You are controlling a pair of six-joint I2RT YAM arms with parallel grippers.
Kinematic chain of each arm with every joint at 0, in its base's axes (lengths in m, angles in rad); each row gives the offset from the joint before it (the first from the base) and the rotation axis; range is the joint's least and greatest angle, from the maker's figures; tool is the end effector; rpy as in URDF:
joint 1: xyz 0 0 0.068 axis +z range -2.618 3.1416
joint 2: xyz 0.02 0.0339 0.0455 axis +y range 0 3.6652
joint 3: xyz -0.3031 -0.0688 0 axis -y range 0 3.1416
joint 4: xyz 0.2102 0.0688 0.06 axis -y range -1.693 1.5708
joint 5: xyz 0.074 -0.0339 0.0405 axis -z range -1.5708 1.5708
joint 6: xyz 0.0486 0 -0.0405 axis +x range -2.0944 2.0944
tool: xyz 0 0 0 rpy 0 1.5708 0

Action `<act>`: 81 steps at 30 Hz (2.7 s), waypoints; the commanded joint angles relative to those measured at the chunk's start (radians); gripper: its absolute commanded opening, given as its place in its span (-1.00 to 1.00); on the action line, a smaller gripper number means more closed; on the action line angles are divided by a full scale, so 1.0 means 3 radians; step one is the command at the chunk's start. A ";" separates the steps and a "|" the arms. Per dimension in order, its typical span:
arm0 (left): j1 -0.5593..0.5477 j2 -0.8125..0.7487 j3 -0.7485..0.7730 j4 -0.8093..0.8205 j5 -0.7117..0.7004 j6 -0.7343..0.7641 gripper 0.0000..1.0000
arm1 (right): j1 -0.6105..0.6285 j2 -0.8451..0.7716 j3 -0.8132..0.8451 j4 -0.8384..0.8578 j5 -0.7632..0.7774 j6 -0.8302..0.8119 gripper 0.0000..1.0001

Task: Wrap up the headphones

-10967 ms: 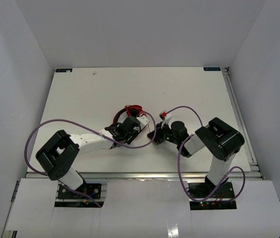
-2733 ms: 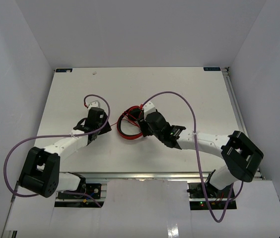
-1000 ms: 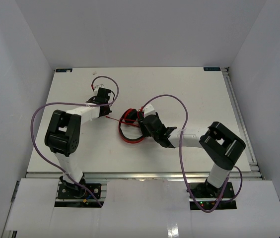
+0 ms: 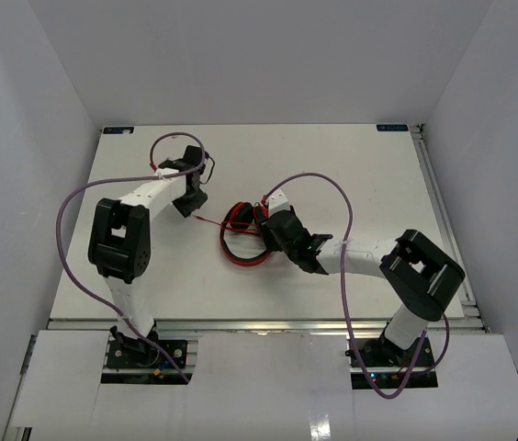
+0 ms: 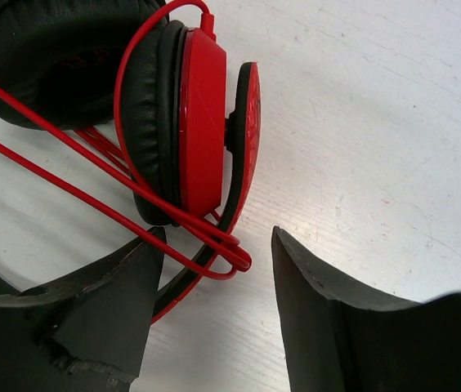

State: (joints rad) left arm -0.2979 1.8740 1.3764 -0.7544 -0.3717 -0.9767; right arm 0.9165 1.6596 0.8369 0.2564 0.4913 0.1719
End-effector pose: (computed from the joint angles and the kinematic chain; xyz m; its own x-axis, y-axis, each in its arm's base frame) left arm 0.3505 -0.0892 0.2419 -0.6446 -0.6097 -0.4612 -0.6601 0.7482 -0.0667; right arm 0.2205 0.2498 0.2395 -0.3999 -0.2736 -0.8747 -0.3947 0.9128 -0.1050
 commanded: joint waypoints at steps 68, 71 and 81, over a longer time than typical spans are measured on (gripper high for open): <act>0.0342 0.0968 0.1180 -0.0847 -0.0857 -0.0784 -1.00 | -0.0215 0.1074 0.1060 -0.0091 0.0619 -0.0200 -0.38; 0.0370 0.0997 0.1197 -0.0841 -0.0861 -0.0771 -1.00 | -0.0243 0.1232 0.1275 -0.0197 0.0716 -0.0181 -0.46; 0.0405 0.0975 0.1323 -0.0789 -0.0867 -0.0682 -1.00 | -0.0277 0.1596 0.1800 -0.0391 0.0936 -0.0218 -0.52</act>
State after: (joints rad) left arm -0.1975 2.1986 1.7456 -1.0146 -0.5477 -1.2074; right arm 0.8606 2.1003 1.3086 0.1810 0.6617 0.1250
